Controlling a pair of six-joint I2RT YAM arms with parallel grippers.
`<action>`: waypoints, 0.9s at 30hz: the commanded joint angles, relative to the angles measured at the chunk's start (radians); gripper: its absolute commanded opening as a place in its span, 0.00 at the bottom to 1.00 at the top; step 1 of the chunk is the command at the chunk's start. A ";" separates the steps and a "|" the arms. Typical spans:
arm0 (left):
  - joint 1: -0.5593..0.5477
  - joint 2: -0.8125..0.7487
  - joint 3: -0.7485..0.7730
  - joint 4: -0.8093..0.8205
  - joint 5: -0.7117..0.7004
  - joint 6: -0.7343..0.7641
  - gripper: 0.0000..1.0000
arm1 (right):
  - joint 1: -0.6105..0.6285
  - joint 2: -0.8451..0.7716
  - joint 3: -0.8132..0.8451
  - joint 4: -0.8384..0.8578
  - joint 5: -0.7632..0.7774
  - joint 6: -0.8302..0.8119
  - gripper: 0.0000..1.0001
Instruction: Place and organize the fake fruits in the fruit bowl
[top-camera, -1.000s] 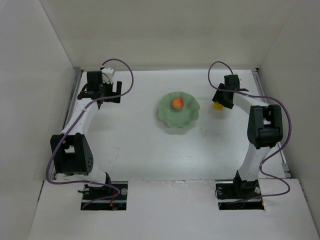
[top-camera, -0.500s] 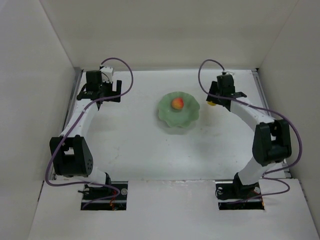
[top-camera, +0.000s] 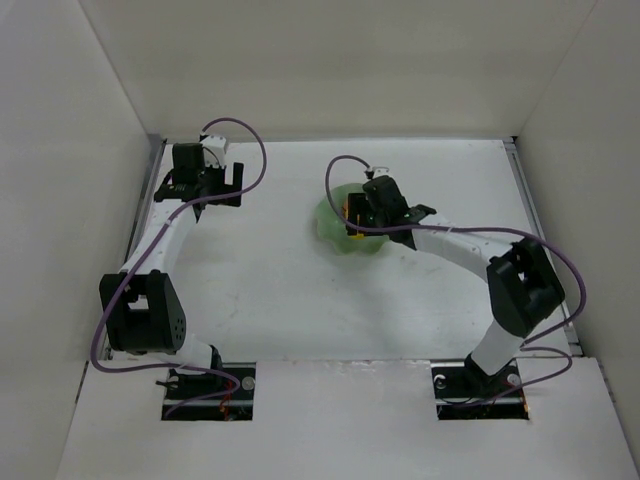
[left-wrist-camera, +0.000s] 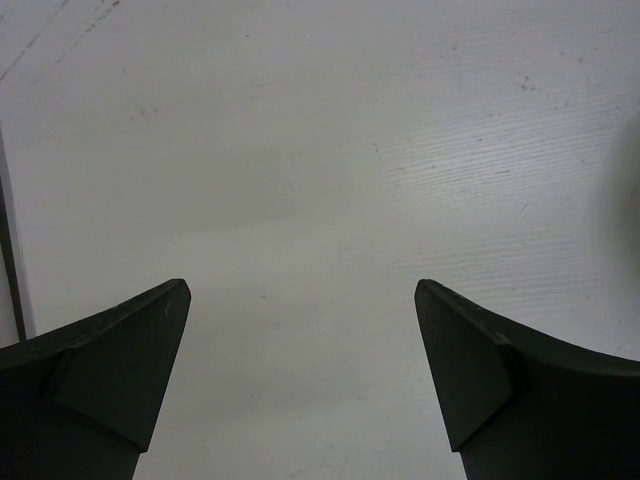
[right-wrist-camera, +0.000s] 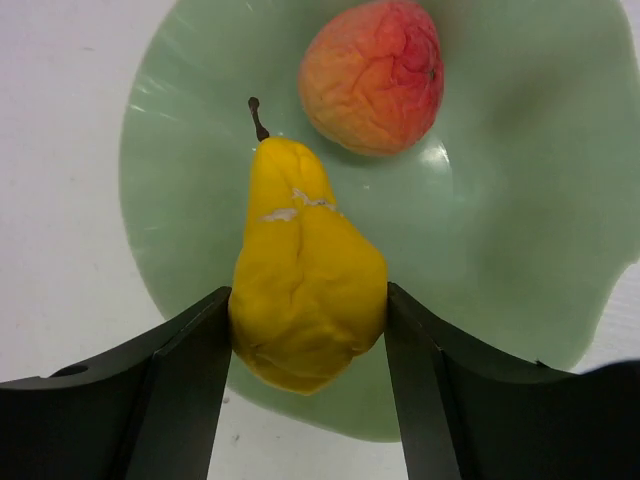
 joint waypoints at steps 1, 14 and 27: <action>0.007 -0.053 -0.006 0.039 0.013 -0.001 1.00 | -0.003 -0.019 0.021 0.033 -0.002 0.024 0.75; 0.013 -0.073 -0.048 0.045 0.002 0.002 1.00 | -0.235 -0.329 -0.054 0.064 -0.025 -0.016 1.00; 0.134 -0.123 -0.131 0.037 -0.001 -0.004 1.00 | -1.012 -0.569 -0.402 0.054 -0.157 0.160 1.00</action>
